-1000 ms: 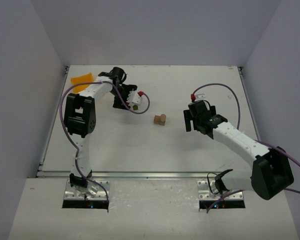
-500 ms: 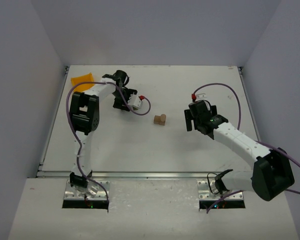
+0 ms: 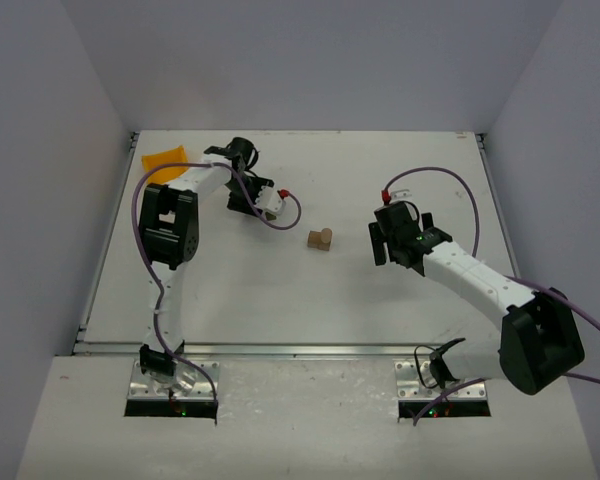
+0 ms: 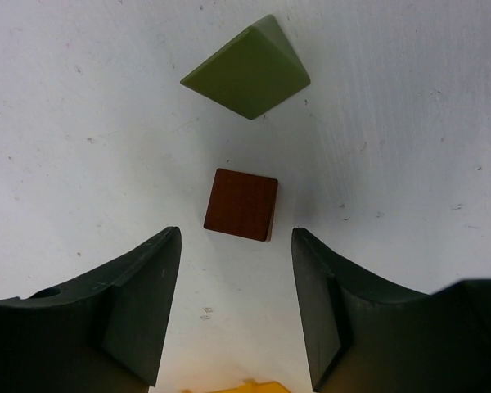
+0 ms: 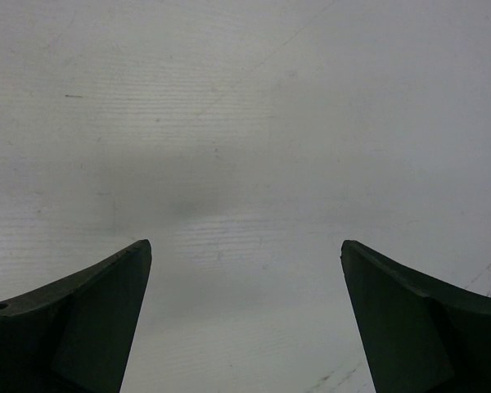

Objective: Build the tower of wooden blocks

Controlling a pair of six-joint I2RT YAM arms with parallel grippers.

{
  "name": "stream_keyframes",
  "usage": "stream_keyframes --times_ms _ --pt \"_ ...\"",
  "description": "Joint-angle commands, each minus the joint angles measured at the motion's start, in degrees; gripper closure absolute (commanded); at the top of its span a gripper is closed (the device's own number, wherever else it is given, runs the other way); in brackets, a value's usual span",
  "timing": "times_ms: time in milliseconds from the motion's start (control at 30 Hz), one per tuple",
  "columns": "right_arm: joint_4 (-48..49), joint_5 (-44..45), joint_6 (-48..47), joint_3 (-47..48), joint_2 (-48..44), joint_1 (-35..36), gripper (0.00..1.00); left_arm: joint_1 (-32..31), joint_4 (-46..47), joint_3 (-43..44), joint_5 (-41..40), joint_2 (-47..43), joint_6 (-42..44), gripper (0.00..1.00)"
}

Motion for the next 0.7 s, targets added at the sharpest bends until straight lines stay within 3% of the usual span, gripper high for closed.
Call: stream_keyframes --times_ms 0,667 --pt "-0.04 2.19 1.04 2.29 -1.11 -0.24 0.01 -0.67 -0.48 0.49 0.84 -0.12 2.31 0.46" --pt "-1.58 3.69 1.11 2.38 -1.79 -0.31 0.01 -2.55 -2.15 -1.61 -3.61 0.14 5.21 0.53"
